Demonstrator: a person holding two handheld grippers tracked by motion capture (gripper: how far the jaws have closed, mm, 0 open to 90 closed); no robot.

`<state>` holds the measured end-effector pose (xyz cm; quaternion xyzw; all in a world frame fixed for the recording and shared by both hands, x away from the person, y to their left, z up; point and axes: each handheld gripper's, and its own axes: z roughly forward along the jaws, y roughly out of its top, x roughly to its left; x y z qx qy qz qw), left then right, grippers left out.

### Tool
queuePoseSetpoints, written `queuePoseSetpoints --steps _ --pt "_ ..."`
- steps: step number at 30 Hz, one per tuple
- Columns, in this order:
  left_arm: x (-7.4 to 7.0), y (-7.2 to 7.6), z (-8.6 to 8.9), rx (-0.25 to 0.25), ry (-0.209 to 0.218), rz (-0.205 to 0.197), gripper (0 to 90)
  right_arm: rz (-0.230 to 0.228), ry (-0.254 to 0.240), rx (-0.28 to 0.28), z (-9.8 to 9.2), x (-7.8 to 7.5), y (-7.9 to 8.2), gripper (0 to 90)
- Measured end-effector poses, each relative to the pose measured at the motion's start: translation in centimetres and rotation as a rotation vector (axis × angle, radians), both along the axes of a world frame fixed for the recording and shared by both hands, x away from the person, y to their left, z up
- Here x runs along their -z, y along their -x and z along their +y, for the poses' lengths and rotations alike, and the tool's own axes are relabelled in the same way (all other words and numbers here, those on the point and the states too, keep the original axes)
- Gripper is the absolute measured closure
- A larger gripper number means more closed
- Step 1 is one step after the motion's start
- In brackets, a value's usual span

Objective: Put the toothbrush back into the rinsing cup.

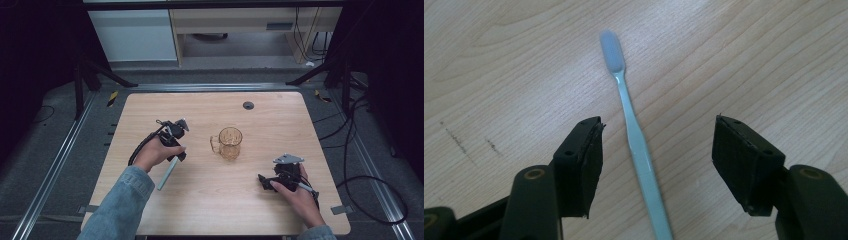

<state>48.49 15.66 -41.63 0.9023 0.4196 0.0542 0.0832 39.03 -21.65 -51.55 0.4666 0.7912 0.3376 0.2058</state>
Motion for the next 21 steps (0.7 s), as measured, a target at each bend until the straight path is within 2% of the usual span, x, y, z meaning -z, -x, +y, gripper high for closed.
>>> queuePoseSetpoints --steps 9,12,16,21 --pt "0.2 -0.1 -0.2 0.006 -0.021 0.011 42.9 0.000 0.000 -0.001 0.0 0.0 0.0 0.5" --pt "0.3 -0.1 0.0 -0.003 -0.043 0.007 44.0 0.000 0.000 0.000 0.0 0.0 0.0 0.5" --pt "1.0 -0.3 0.2 -0.012 -0.055 0.030 45.4 0.000 0.000 0.000 0.0 0.0 0.0 0.5" --pt "1.2 -0.6 0.6 -0.034 -0.059 0.037 47.9 0.001 0.001 -0.001 0.0 0.0 0.0 0.6"
